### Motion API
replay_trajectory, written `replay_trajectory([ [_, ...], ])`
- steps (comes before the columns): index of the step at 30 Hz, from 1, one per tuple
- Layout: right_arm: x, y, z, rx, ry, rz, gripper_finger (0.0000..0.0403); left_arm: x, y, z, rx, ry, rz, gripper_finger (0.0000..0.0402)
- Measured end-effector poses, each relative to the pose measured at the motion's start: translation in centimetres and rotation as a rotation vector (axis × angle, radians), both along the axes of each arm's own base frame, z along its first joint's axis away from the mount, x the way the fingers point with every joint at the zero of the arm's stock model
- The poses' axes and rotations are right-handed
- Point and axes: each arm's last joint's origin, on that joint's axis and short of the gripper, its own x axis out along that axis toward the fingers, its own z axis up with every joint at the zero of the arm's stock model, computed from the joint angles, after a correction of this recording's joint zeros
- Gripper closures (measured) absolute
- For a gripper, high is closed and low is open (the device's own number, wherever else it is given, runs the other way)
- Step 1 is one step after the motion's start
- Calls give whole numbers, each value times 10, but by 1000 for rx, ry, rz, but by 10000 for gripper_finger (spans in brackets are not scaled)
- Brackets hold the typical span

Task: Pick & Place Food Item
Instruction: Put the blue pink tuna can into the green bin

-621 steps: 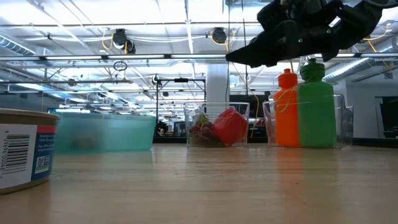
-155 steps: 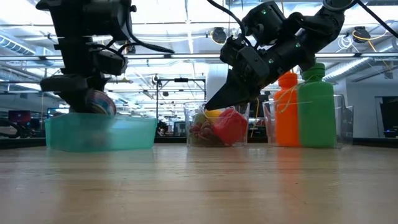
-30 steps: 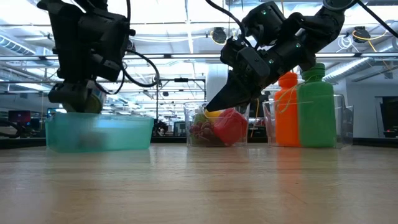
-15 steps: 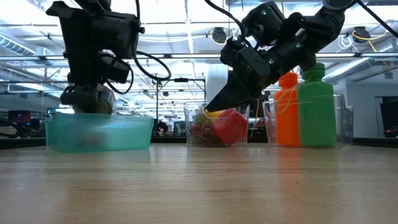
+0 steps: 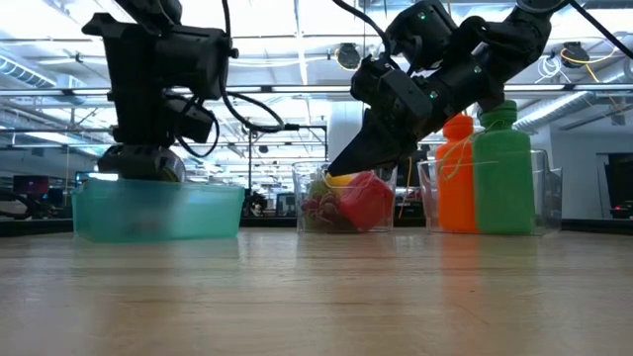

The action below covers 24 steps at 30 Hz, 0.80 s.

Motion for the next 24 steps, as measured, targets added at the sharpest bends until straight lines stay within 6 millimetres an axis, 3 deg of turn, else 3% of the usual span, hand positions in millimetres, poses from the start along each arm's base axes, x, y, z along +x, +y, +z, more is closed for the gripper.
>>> replay_trajectory([
  [6,0,0,0,9,5,-4,403,2,-3,-8,-85,25,15,183],
  [20,0,0,0,12,6,-6,403,-3,-14,-3,-77,56,12,15],
  [24,0,0,0,10,6,-5,403,-3,-18,7,-81,81,22,10],
])
